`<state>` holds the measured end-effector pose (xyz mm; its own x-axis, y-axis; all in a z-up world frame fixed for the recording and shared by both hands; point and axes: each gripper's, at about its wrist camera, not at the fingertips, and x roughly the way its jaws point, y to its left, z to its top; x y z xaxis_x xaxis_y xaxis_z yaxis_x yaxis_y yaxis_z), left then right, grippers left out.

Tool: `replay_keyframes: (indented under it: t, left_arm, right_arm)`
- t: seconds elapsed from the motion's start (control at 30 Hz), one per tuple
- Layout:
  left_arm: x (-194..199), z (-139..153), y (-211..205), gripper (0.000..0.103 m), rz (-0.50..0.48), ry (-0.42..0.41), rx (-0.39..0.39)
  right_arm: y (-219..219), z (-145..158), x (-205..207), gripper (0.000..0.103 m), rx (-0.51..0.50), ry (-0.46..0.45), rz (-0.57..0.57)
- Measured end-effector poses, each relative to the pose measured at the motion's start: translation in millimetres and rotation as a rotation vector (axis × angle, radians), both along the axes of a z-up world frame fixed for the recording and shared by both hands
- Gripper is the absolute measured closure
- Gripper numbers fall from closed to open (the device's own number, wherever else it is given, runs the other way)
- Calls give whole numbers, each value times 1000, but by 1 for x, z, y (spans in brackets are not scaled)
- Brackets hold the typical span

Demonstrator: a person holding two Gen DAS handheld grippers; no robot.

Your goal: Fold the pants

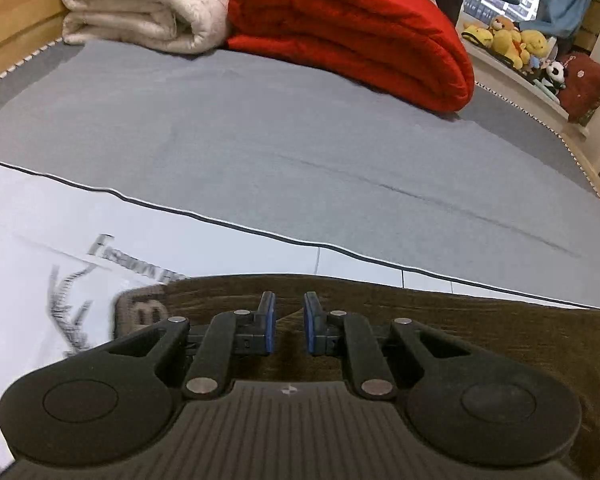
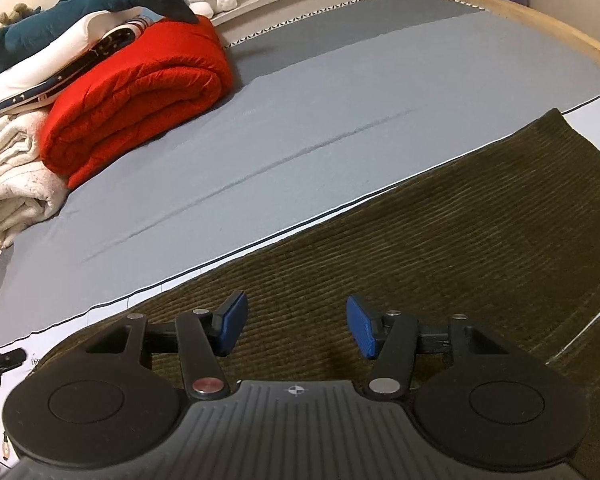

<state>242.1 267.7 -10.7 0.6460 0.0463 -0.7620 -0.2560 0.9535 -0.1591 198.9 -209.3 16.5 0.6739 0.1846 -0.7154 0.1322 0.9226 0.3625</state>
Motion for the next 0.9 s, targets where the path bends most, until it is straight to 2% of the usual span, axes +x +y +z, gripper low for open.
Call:
replay_keyframes:
  t: [0.07,0.17,0.23,0.4,0.43,0.5,0.6,0.8,0.9]
  left_arm:
    - [7,-12,-4,88,3,20,20]
    - [18,-17,-12,82,-30,3,59]
    - [26,-21,-15,72,-42,1,95]
    - [41,-32,-11,38,-71,28,126]
    - [43,-33,-10,34,-76,33,139]
    - [45,-36,-9,20,-80,40,172]
    - [49,-44,-7,12,-82,55,208]
    - [58,-66,-8,9,-100,126,298]
    - [60,-69,-12,8,-111,128,331]
  right_arm:
    - [2,-1,2,46,0,3,6]
    - [4,-1,3,46,-13,2,23]
    - [5,-1,6,46,-23,-1,31]
    - [6,-3,13,46,-28,7,34]
    - [7,-5,14,46,-31,10,38]
    - [9,-7,16,46,-31,15,47]
    - [13,-9,19,46,-38,20,65]
    - [17,-11,22,46,-47,29,74]
    - [17,-12,23,46,-46,35,69]
